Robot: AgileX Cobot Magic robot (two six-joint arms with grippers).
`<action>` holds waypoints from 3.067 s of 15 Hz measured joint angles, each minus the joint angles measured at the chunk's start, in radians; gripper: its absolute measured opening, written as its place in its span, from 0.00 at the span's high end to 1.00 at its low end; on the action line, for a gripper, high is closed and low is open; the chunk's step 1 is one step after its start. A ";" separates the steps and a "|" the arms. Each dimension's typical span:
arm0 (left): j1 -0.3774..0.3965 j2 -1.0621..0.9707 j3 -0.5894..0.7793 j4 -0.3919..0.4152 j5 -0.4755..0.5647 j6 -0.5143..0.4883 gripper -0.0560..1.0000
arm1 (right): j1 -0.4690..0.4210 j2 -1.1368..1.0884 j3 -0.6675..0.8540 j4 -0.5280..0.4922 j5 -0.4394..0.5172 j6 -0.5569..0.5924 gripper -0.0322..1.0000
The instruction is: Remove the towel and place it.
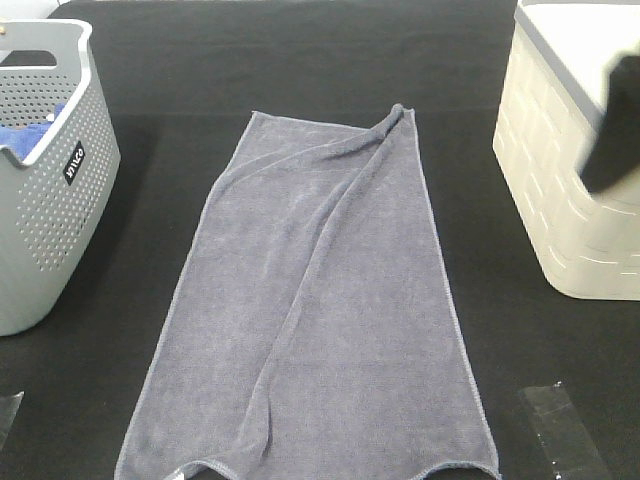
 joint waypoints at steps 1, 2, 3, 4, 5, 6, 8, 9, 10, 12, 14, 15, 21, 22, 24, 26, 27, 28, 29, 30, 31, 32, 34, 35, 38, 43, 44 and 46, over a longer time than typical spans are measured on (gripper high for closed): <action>0.000 -0.088 0.085 -0.013 0.000 0.000 0.28 | 0.000 -0.096 0.078 0.021 0.000 0.000 0.03; 0.000 -0.177 0.168 -0.020 -0.002 0.000 0.28 | 0.000 -0.197 0.148 0.039 0.001 0.000 0.03; 0.000 -0.274 0.232 -0.026 -0.003 0.000 0.28 | 0.000 -0.311 0.214 0.054 0.002 0.000 0.03; 0.000 -0.372 0.296 -0.030 -0.002 0.000 0.28 | 0.000 -0.424 0.269 0.060 0.002 0.000 0.03; 0.000 -0.460 0.344 -0.032 -0.001 0.000 0.28 | 0.000 -0.527 0.312 0.061 0.003 0.000 0.03; 0.000 -0.549 0.392 -0.034 -0.001 0.000 0.28 | 0.000 -0.631 0.351 0.064 0.004 0.000 0.03; 0.000 -0.769 0.475 -0.037 0.000 0.015 0.28 | 0.000 -0.883 0.440 0.062 0.005 -0.011 0.03; 0.000 -0.841 0.496 -0.046 0.000 0.037 0.28 | 0.000 -0.966 0.469 0.060 0.006 -0.033 0.03; 0.000 -0.908 0.515 -0.059 0.000 0.071 0.28 | 0.000 -1.048 0.500 0.058 0.005 -0.056 0.03; 0.000 -0.993 0.527 -0.091 -0.016 0.142 0.28 | 0.000 -1.153 0.552 0.058 -0.002 -0.086 0.03; 0.000 -1.021 0.531 -0.125 -0.051 0.204 0.28 | 0.000 -1.163 0.561 0.057 -0.055 -0.110 0.03; 0.000 -1.024 0.536 -0.135 -0.073 0.233 0.28 | 0.000 -1.163 0.575 0.057 -0.106 -0.127 0.03; 0.000 -1.024 0.575 -0.143 -0.166 0.265 0.28 | 0.000 -1.163 0.598 0.043 -0.146 -0.132 0.03; 0.000 -1.024 0.575 -0.143 -0.167 0.265 0.28 | 0.000 -1.163 0.598 0.042 -0.147 -0.132 0.03; 0.000 -1.024 0.575 -0.143 -0.167 0.265 0.28 | 0.000 -1.163 0.598 0.041 -0.147 -0.132 0.03; 0.000 -1.024 0.575 -0.143 -0.167 0.266 0.28 | 0.000 -1.163 0.598 0.041 -0.147 -0.132 0.03; 0.000 -1.024 0.575 -0.143 -0.167 0.266 0.28 | 0.000 -1.163 0.598 0.041 -0.147 -0.132 0.03; 0.000 -1.024 0.575 -0.143 -0.168 0.266 0.28 | 0.000 -1.163 0.598 0.041 -0.147 -0.132 0.03; 0.000 -1.024 0.575 -0.143 -0.168 0.266 0.28 | 0.000 -1.163 0.598 0.041 -0.147 -0.132 0.03; 0.012 -1.025 0.575 -0.143 -0.168 0.266 0.28 | -0.011 -1.163 0.598 0.041 -0.147 -0.132 0.03; 0.048 -1.025 0.575 -0.143 -0.168 0.266 0.28 | -0.044 -1.163 0.598 0.041 -0.147 -0.132 0.03; 0.111 -1.025 0.575 -0.143 -0.168 0.266 0.28 | -0.106 -1.163 0.598 0.041 -0.147 -0.132 0.03; 0.231 -1.025 0.575 -0.143 -0.168 0.266 0.28 | -0.239 -1.163 0.598 0.041 -0.147 -0.132 0.03; 0.290 -1.025 0.575 -0.143 -0.168 0.266 0.28 | -0.298 -1.163 0.598 0.041 -0.148 -0.132 0.03; 0.377 -1.045 0.575 -0.143 -0.168 0.266 0.28 | -0.370 -1.163 0.598 0.041 -0.148 -0.132 0.03; 0.379 -1.101 0.575 -0.143 -0.170 0.266 0.28 | -0.330 -1.163 0.598 0.042 -0.148 -0.132 0.03; 0.379 -1.101 0.575 -0.143 -0.170 0.266 0.28 | -0.304 -1.163 0.598 0.042 -0.148 -0.132 0.03; 0.379 -1.101 0.575 -0.144 -0.170 0.266 0.28 | -0.286 -1.163 0.598 0.043 -0.148 -0.132 0.03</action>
